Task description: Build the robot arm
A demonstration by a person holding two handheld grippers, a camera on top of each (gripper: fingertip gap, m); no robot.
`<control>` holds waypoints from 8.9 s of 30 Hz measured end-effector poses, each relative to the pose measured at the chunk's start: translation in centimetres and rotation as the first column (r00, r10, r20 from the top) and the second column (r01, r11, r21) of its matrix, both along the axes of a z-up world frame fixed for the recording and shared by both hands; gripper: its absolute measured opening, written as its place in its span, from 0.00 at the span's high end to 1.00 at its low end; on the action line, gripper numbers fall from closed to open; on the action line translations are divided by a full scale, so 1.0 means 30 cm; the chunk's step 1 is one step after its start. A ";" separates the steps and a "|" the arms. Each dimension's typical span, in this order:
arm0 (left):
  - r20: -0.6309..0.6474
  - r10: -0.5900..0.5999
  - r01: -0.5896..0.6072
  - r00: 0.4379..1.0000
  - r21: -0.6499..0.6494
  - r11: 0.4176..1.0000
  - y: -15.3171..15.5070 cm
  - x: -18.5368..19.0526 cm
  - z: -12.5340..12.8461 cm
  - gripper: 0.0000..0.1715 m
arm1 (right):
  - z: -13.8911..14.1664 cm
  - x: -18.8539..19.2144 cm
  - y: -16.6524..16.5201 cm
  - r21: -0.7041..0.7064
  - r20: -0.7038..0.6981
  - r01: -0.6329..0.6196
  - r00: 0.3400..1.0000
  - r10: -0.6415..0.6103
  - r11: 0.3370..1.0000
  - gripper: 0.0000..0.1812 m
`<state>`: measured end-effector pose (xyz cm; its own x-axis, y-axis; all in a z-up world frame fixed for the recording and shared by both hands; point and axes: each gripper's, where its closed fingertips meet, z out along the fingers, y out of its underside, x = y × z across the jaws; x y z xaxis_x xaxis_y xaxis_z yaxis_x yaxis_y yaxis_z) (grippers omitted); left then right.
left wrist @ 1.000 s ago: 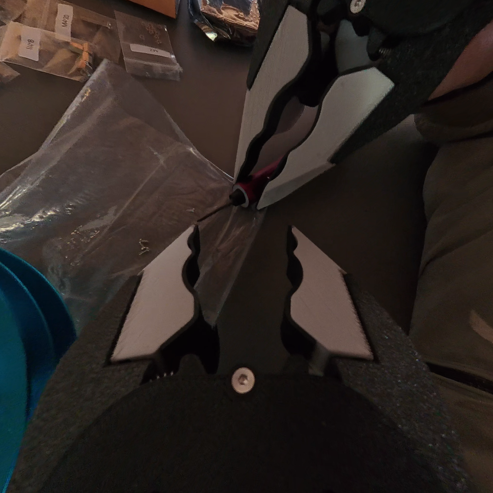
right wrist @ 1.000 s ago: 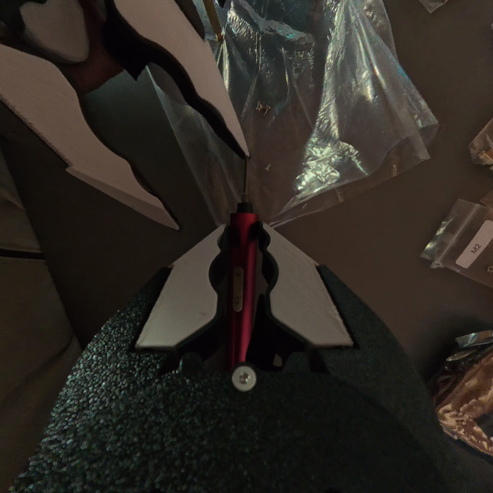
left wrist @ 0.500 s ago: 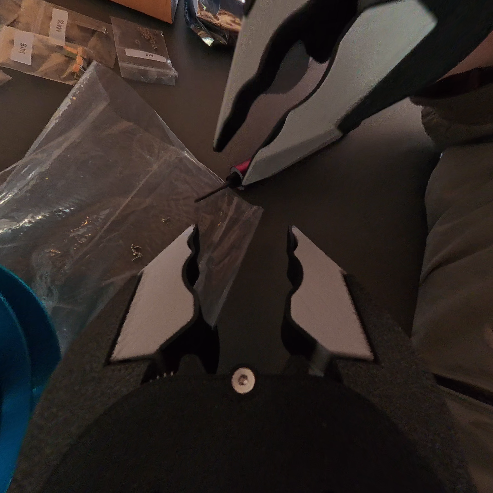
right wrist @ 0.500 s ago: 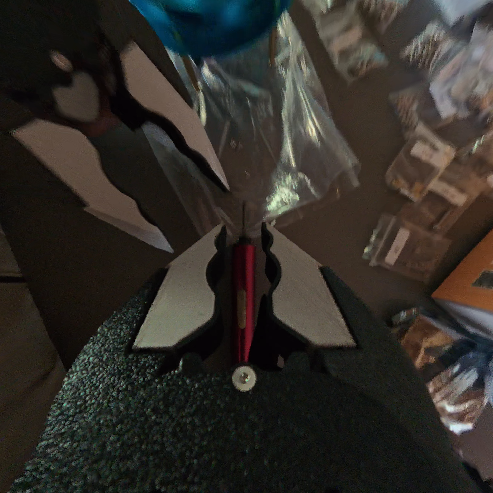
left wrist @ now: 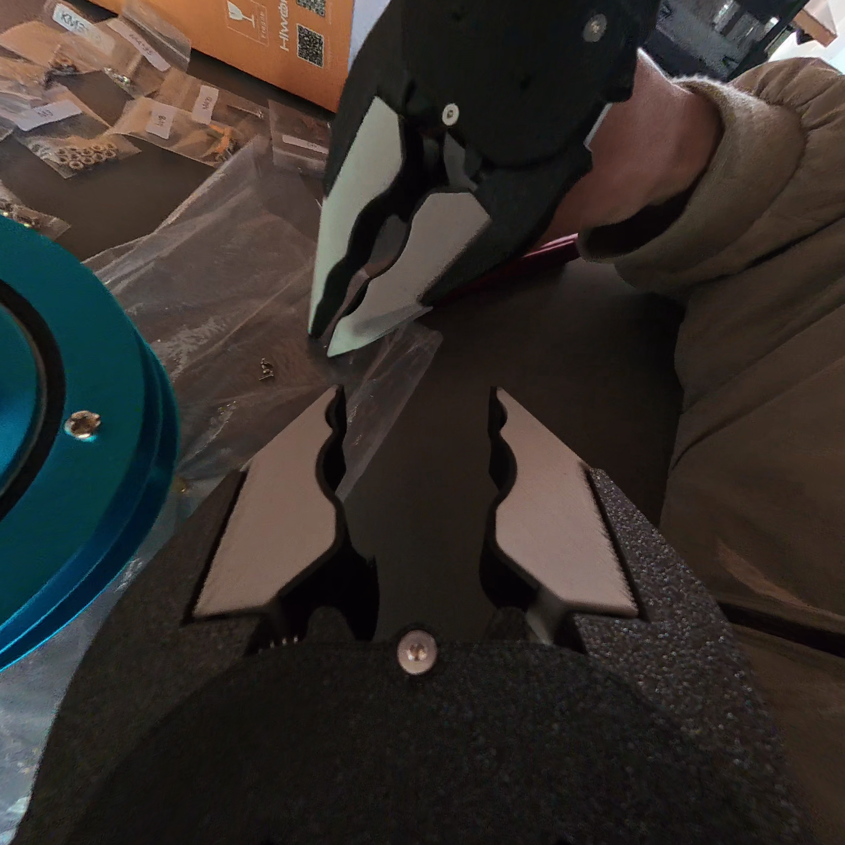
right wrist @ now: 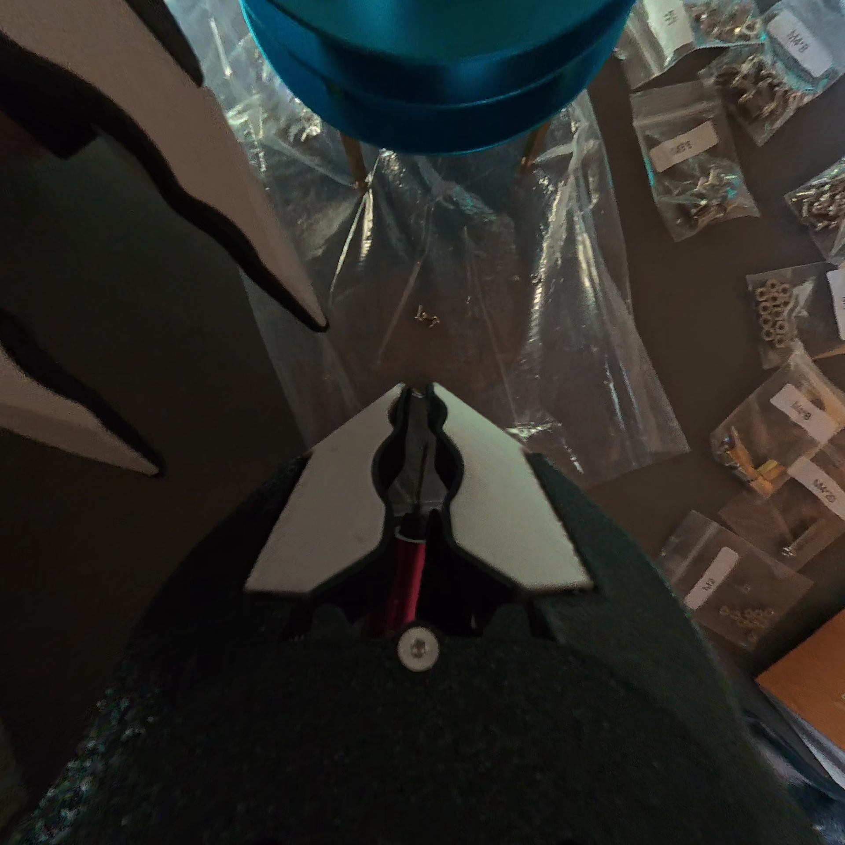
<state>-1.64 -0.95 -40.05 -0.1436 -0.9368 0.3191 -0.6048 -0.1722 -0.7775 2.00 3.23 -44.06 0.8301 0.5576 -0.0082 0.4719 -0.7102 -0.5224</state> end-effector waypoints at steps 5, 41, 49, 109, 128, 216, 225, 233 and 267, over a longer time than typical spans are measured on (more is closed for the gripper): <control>0.004 0.013 -0.013 1.000 -0.005 1.000 0.017 -0.006 -0.006 0.64 | -0.001 -0.005 -0.004 -0.002 -0.036 -0.002 0.999 0.002 1.000 1.00; 0.567 0.156 -0.364 0.809 0.276 0.890 0.120 0.015 0.303 0.95 | 0.457 -0.164 -0.001 0.015 -0.991 0.080 0.134 0.004 0.997 1.00; 0.532 0.096 -0.414 0.841 0.519 0.748 0.129 0.022 0.261 0.96 | 0.406 -0.157 0.004 0.085 -0.843 0.104 0.538 0.016 0.991 1.00; -0.201 -0.370 0.363 0.907 0.817 0.448 -0.200 0.258 -0.075 0.69 | 0.063 0.151 -0.451 0.235 -0.109 0.230 0.972 -0.210 0.944 0.90; 0.144 -0.373 0.103 0.916 0.817 0.568 -0.227 0.263 0.145 0.89 | 0.362 0.196 -0.556 0.570 -0.525 0.453 0.842 -0.121 0.685 0.71; 0.617 0.263 -0.408 0.742 0.105 0.907 0.321 -0.224 0.302 0.86 | 0.179 0.121 0.135 0.268 -0.518 0.276 0.849 -0.103 0.923 0.89; 0.599 0.256 -0.405 0.758 0.125 0.905 0.318 -0.216 0.287 0.86 | 0.201 0.113 0.129 0.289 -0.539 0.266 0.839 -0.073 0.920 0.90; 0.538 0.222 -0.395 0.813 0.231 0.889 0.284 -0.182 0.239 0.86 | 0.321 0.083 0.035 0.365 -0.602 0.271 0.799 0.004 0.891 0.88; 0.445 0.279 -0.524 0.851 0.755 0.394 0.284 -0.637 0.192 0.84 | 0.506 -0.546 -0.103 0.673 -0.588 0.196 0.726 0.355 0.714 0.88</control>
<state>-20.74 7.57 -34.30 0.3802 -0.6889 -0.6171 -0.4516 0.4440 -0.7739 -14.37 0.15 -28.88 0.7069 0.6976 -0.1169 -0.1405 -0.0236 -0.9898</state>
